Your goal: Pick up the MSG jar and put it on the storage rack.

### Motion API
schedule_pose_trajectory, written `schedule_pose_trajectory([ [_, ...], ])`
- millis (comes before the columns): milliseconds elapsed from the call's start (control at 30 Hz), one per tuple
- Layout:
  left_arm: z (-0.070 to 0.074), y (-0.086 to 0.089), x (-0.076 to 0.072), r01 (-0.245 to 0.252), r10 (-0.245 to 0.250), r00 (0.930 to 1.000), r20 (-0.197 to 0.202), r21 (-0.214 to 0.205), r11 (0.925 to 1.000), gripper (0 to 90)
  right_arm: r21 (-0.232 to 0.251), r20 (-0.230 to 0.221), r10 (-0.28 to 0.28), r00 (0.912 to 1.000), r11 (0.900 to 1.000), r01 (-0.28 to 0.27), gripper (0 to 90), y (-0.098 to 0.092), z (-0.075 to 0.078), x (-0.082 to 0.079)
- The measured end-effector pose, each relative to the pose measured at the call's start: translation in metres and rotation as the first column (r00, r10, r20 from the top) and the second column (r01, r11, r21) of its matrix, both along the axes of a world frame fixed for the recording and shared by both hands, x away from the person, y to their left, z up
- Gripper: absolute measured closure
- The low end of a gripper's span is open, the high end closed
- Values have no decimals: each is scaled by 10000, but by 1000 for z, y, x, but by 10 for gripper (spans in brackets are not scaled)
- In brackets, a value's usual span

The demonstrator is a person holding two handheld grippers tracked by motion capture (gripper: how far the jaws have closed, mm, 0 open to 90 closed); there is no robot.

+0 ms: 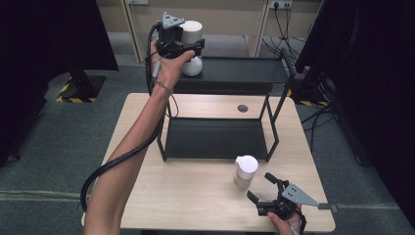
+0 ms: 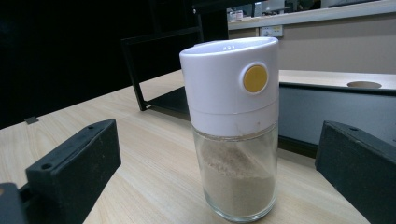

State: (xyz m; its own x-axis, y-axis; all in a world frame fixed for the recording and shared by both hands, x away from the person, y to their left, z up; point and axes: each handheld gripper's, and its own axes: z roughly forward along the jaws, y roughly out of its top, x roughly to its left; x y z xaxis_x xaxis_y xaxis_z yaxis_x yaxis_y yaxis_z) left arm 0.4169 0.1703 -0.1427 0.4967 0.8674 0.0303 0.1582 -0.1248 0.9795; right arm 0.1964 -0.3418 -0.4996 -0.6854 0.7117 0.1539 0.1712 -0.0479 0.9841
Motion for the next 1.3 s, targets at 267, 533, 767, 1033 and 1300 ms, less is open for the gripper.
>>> schedule_pose_trajectory([
  [267, -6, 2, -2, -18, 19, 9998, 221, -42, 10000, 347, -39, -8, 50, 10000, 10000, -50, 4, 1, 0, 0],
  [533, -6, 2, -5, -451, 450, 9990, -16, -515, 9977, 92, -45, -18, 52, 10000, 10000, -52, 4, 2, 0, 0],
  [767, -7, 2, -10, -476, 469, 9988, -113, -647, 9968, 0, -69, 10, 64, 10000, 10000, -64, 4, 2, 0, 1],
  [1033, -5, 1, -18, -465, 452, 9988, -196, -715, 9964, 0, -113, 21, 94, 10000, 9999, -94, 4, 3, 0, 1],
  [1300, -7, 2, -35, -356, 337, 9990, -290, -685, 9970, 0, -106, 19, 84, 10000, 9999, -84, 4, 3, 0, 1],
])
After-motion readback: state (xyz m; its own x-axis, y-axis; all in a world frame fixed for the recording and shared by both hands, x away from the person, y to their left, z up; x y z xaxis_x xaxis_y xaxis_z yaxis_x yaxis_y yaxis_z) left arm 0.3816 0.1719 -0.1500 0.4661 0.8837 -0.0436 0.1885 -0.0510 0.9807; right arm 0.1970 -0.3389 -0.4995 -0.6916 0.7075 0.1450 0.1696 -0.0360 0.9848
